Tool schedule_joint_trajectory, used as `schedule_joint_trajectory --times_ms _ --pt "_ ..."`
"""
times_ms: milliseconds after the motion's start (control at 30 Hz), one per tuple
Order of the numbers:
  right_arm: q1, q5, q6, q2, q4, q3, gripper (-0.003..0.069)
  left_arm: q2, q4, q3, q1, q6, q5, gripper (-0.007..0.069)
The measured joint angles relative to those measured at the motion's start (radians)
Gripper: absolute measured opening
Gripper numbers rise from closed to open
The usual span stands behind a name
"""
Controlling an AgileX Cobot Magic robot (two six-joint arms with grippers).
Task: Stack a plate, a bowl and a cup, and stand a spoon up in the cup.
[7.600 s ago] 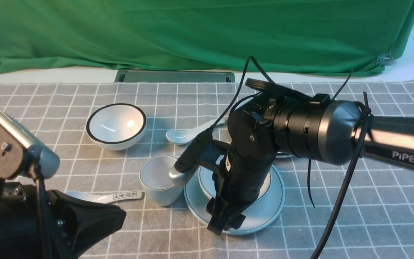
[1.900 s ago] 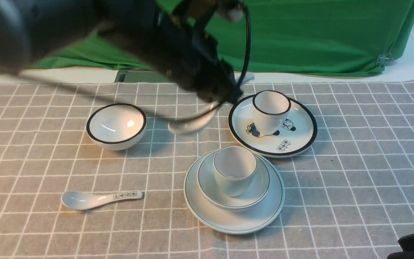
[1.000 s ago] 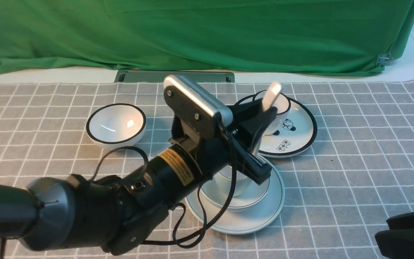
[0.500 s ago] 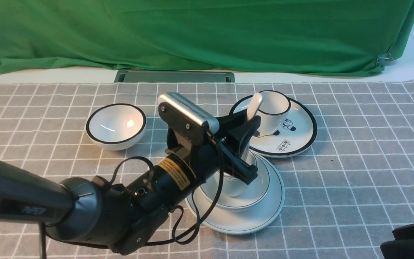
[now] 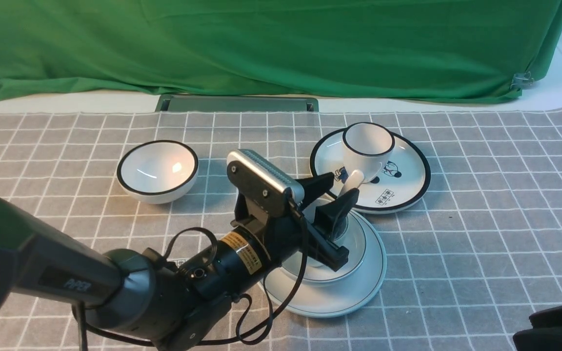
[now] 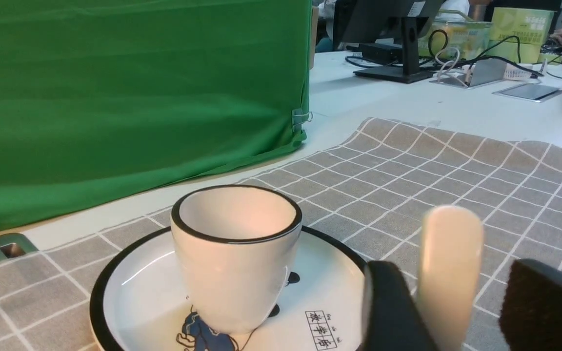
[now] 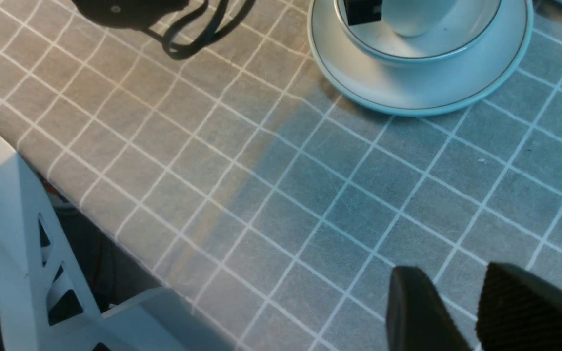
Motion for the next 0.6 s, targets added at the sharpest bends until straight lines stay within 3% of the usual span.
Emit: schedule_joint_trajectory --times_ms 167,300,467,600 --pt "0.0 0.0 -0.003 0.0 0.018 0.0 0.0237 -0.007 -0.006 0.0 0.0 0.021 0.001 0.046" --pt "0.0 -0.007 -0.027 0.0 0.019 -0.003 0.0237 -0.091 -0.006 0.035 0.0 0.021 0.001 0.0467" --pt "0.0 -0.018 -0.057 0.0 0.019 -0.034 0.0237 -0.274 -0.009 0.088 0.0 0.021 0.06 0.0392" --pt "0.0 -0.027 -0.085 0.0 0.018 -0.06 0.0238 -0.496 0.045 0.106 0.0 0.013 0.378 0.0267"
